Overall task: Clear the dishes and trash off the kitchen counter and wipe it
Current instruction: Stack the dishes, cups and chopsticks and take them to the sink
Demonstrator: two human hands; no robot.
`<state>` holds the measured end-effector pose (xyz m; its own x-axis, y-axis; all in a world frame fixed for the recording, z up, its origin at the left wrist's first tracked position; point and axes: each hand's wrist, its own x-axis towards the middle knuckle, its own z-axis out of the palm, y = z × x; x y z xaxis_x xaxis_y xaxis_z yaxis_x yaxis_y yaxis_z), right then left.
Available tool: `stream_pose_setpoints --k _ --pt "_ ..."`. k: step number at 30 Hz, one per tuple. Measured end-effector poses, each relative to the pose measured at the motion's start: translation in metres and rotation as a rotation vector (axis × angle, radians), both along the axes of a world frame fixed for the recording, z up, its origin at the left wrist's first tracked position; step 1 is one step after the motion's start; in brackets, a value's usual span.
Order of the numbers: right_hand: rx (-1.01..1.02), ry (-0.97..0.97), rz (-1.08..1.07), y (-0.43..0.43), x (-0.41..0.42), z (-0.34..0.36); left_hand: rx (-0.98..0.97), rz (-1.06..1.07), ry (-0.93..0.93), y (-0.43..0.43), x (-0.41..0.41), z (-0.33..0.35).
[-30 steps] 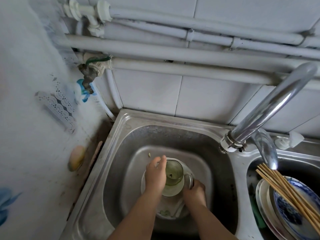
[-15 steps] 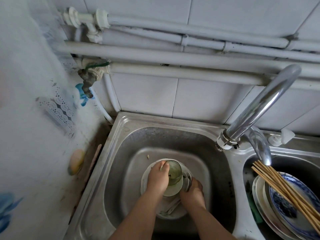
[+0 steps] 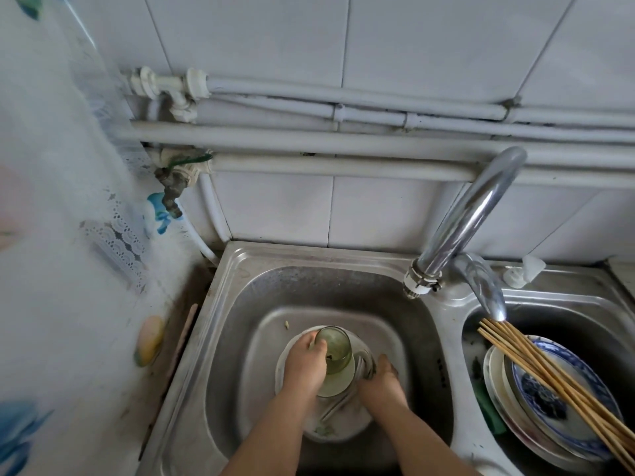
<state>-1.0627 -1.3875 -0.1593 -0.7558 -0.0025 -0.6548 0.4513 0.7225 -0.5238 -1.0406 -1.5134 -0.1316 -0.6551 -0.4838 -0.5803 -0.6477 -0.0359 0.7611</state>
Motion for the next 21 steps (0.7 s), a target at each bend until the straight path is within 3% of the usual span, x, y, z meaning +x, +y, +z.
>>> stream_pose_setpoints --k 5,11,21 --pt "-0.080 0.091 0.039 -0.005 -0.008 0.031 -0.231 0.103 0.009 0.005 -0.007 0.013" --pt "-0.281 0.155 -0.006 0.008 -0.013 0.073 -0.442 0.080 0.171 0.040 -0.021 0.048" --pt "-0.501 0.191 -0.172 0.104 0.012 0.129 -0.117 0.122 0.205 0.136 -0.012 0.071"
